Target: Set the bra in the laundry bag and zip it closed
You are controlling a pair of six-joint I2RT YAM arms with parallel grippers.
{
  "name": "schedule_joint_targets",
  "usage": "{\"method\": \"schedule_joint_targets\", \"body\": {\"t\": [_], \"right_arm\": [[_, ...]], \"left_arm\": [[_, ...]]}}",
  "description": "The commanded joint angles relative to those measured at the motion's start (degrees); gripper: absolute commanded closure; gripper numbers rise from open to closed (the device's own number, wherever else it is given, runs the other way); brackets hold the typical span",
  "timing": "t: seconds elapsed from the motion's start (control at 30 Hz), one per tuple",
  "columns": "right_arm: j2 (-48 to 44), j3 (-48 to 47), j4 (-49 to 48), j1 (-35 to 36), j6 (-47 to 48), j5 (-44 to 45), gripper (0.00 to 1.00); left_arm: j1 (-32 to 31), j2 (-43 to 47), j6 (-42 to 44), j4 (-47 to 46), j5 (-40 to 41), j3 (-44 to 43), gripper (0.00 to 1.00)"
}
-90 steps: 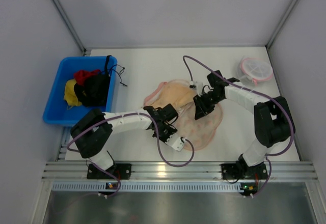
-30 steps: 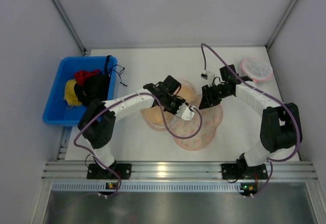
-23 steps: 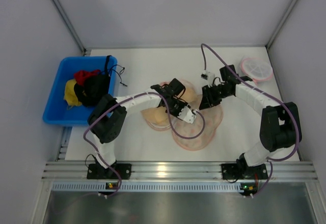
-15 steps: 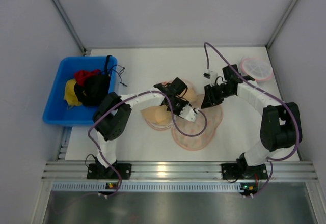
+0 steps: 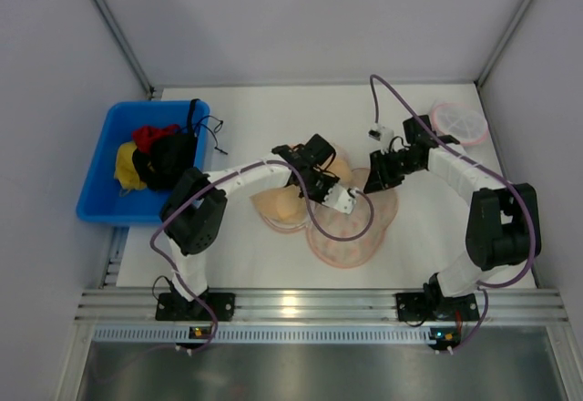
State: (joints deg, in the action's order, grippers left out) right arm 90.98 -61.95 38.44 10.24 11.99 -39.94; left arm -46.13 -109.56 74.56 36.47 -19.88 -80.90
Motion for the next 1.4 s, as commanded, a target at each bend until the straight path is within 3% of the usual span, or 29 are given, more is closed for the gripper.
{"method": "schedule_joint_targets", "body": {"t": [0.0, 0.43, 0.5, 0.57, 0.67, 0.8, 0.93, 1.1, 1.17, 1.23, 1.37], "right_arm": [[-1.42, -0.45, 0.41, -1.27, 1.81, -0.22, 0.73], [-1.15, -1.15, 2.61, -2.07, 4.53, 1.44, 0.73], [-1.15, -1.06, 2.78, -2.42, 4.88, 1.54, 0.73], [-0.98, -1.06, 2.96, -2.33, 4.89, 1.45, 0.73], [-0.72, -1.41, 3.05, -2.33, 4.45, 1.45, 0.73], [-0.98, -2.12, 4.80, -2.50, 5.15, 2.59, 0.72], [-0.98, -2.12, 5.42, -3.99, 5.59, 5.66, 0.65], [0.42, -2.56, 7.17, -7.07, 6.38, 9.53, 0.61], [0.60, -2.47, 8.40, -7.78, 6.99, 8.92, 0.60], [0.16, -1.77, 8.59, -7.87, 7.26, 8.66, 0.59], [1.04, -1.50, 8.67, -7.69, 6.82, 8.22, 0.60]], "left_arm": [[-0.45, 7.95, -4.95, 1.15, -7.27, -3.29, 1.00], [1.39, 15.34, -9.35, 2.03, -6.67, 1.18, 1.00], [1.57, 13.60, -11.27, 1.77, -4.04, 0.58, 0.95], [1.66, 11.57, -15.74, 0.28, -2.37, -0.74, 0.83], [2.88, 7.88, -22.67, -2.18, -1.30, -5.30, 0.74], [5.34, 6.63, -30.17, -2.54, -4.02, -10.58, 0.67], [8.07, 8.39, -37.98, -2.54, -3.33, -9.71, 0.59], [17.18, 8.74, -56.08, -2.28, 0.72, -7.53, 0.60], [20.62, 9.97, -60.04, -2.28, -1.98, -5.15, 0.60], [24.32, 12.25, -59.37, -2.28, -3.15, -0.94, 0.59], [24.42, 14.55, -58.48, -2.37, -5.16, 2.68, 0.58]]}}
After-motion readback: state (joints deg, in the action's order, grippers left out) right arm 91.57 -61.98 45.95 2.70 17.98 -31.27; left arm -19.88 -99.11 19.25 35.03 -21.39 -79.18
